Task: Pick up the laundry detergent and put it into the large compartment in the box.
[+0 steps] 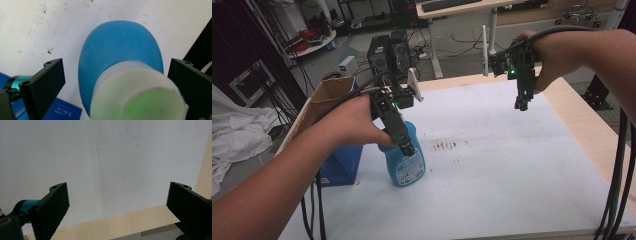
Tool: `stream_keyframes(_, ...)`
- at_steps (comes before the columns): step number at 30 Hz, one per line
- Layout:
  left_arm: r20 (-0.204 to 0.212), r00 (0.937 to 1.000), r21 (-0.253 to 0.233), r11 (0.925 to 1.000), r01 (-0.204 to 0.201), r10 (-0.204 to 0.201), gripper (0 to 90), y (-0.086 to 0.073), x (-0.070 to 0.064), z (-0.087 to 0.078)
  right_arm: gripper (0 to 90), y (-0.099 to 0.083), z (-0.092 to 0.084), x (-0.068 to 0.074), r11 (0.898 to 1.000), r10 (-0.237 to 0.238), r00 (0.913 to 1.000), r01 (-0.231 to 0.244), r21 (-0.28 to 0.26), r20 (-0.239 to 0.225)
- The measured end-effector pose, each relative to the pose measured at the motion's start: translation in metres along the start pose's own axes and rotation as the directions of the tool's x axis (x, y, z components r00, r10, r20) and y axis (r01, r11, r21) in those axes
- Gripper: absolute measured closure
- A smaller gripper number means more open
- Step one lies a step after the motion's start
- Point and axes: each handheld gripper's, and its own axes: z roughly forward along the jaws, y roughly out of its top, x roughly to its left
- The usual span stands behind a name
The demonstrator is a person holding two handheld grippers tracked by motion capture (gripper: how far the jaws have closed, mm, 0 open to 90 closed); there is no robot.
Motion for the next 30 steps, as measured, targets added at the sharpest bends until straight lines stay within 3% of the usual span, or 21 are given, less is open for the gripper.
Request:
stream_keyframes(16, -0.023, 0.9997, 0.002, 1.0000, -0.003, 0.003, 1.7, 0.0012, -0.0021, 0.0063, 3.5, 0.0018, 0.0015, -0.0004, 1.000, 0.002, 1.0000, -0.002, 0.004, 0.003)
stream_keyframes(30, -0.032, 0.9995, 0.003, 1.0000, -0.008, 0.008, 8.0, 0.0018, -0.0027, 0.0059, 3.5, 0.0049, 0.0029, -0.0007, 1.000, -0.009, 0.9999, 0.009, 0.008, 0.005)
